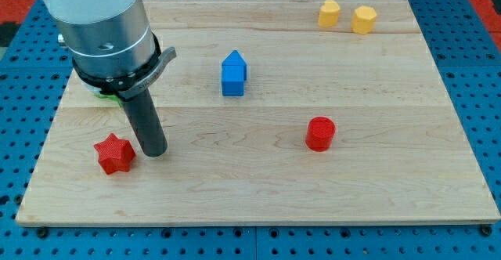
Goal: Move the red circle to the bottom right of the blue cube
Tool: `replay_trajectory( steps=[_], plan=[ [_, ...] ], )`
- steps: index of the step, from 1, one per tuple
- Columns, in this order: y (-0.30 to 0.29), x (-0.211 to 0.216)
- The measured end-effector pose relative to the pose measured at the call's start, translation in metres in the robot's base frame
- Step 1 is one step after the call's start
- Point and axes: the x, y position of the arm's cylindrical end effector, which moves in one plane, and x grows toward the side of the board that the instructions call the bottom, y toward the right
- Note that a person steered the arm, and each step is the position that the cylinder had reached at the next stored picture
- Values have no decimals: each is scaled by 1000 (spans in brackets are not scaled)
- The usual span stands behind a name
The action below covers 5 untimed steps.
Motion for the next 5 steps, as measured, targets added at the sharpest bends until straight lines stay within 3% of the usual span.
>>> replay_trajectory(
  steps=[2, 4, 5],
  plan=[
    [-61, 2],
    [216, 36],
    [316, 12]
  ],
)
